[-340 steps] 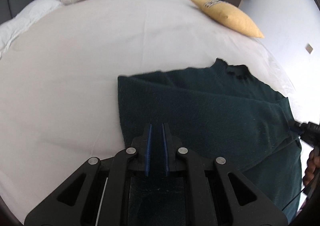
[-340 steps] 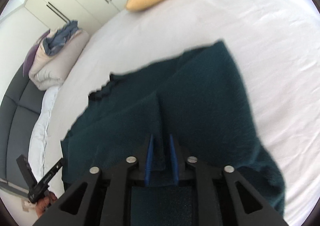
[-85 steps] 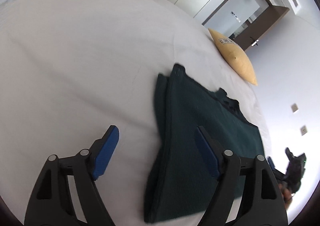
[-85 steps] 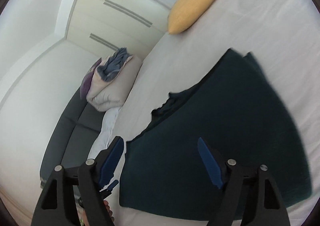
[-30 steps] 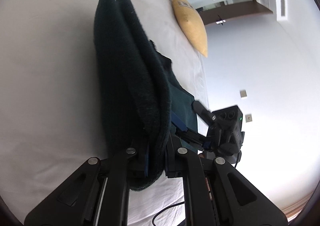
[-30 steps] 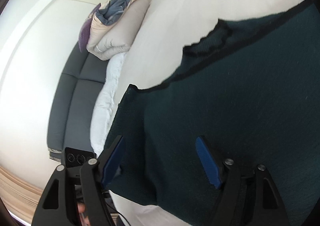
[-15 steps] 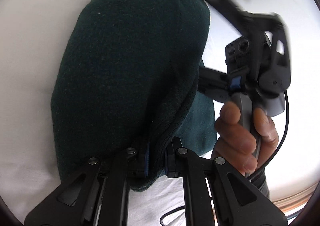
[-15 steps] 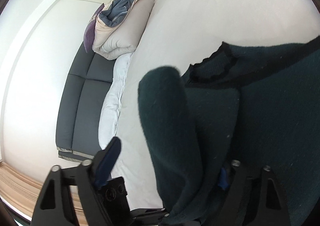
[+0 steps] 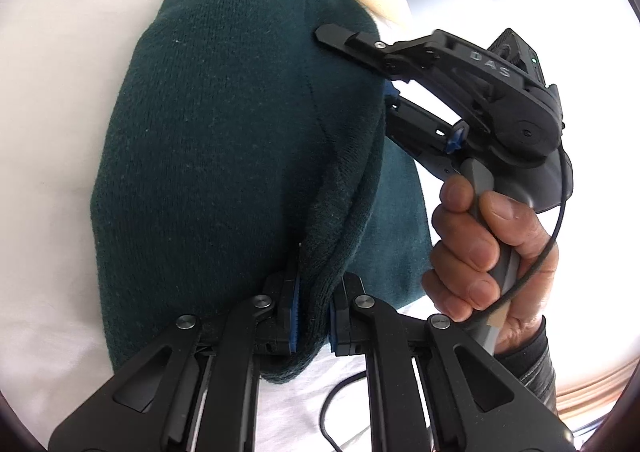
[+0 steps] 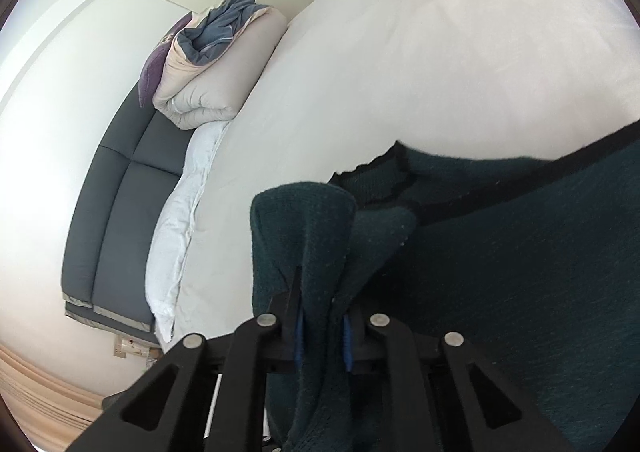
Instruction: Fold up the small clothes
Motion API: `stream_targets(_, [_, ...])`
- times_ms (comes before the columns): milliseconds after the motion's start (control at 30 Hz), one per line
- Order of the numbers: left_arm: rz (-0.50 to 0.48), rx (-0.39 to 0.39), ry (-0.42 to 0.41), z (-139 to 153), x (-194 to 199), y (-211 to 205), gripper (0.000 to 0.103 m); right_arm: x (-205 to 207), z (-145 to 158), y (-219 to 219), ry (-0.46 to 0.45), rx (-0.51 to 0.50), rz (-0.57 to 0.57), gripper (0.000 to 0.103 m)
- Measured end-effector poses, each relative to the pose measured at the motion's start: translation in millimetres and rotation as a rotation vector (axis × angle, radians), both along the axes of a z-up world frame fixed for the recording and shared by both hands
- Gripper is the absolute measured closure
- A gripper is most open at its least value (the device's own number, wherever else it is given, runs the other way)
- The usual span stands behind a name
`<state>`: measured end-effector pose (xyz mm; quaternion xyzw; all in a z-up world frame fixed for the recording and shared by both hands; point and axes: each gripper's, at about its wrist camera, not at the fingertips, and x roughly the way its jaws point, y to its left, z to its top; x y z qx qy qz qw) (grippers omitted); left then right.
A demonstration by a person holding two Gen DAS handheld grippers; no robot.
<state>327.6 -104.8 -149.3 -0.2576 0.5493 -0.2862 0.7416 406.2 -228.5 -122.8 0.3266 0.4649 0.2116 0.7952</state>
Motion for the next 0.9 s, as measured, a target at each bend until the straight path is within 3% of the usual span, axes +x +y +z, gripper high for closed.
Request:
stream_targets(133, [-0.033, 0.006, -0.015, 7.3, 6.9, -7.4, 0.095, -4.4, 7.5, -20.3, -0.016, -0.04, -0.019, 0.088])
stream_targets(267, [-0.096, 0.019, -0.04, 19.2, 3.8, -48.9, 0.095, -15.3, 14.8, -54.3, -0.018, -0.091, -0.034, 0.088])
stream_targets(567, [-0.2, 0.064, -0.049, 22.4, 9.8, -124.8, 0.095, -29.0, -4.5, -126.7, 0.033, -0.134, -0.098, 0.088])
stream_targets(900, [-0.193, 0.066, -0.019, 17.5, 28.0, -139.2, 0.094, -30.6, -24.3, -158.6, 0.072, -0.136, -0.142, 0.088])
